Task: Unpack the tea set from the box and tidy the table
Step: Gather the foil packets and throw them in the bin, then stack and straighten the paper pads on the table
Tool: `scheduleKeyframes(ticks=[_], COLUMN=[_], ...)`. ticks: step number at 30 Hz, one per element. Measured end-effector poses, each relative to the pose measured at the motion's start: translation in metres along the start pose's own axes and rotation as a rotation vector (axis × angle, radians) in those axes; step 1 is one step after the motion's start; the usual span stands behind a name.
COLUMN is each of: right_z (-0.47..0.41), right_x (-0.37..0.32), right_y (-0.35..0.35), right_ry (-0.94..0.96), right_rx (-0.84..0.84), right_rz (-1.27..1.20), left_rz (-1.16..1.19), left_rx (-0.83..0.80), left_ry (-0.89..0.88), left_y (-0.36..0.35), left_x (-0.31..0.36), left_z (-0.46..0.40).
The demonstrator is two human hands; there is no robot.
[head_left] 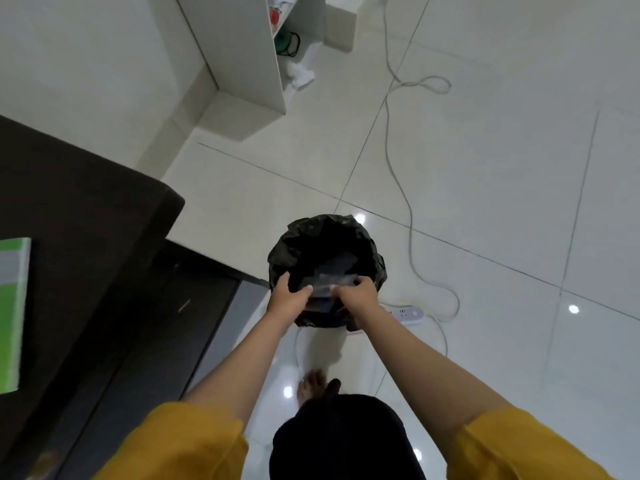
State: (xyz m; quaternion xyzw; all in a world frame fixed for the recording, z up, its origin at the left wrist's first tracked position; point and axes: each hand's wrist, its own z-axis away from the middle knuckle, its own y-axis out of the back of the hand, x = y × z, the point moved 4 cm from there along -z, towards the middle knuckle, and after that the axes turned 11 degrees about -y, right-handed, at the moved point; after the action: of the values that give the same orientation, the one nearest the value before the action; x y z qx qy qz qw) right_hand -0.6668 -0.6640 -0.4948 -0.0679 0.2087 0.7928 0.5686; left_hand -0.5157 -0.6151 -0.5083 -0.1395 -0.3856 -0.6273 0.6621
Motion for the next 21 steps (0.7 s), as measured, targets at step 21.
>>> scheduleKeyframes(ticks=[21], right_z=[0.333], right_x=[-0.044], right_y=[0.052], right_ry=[0.490], right_rx=[-0.001], right_rz=[0.042], left_rz=[0.346], left_rx=[0.379], left_ry=[-0.232], left_y=[0.093], left_x=[0.151], left_z=[0.301])
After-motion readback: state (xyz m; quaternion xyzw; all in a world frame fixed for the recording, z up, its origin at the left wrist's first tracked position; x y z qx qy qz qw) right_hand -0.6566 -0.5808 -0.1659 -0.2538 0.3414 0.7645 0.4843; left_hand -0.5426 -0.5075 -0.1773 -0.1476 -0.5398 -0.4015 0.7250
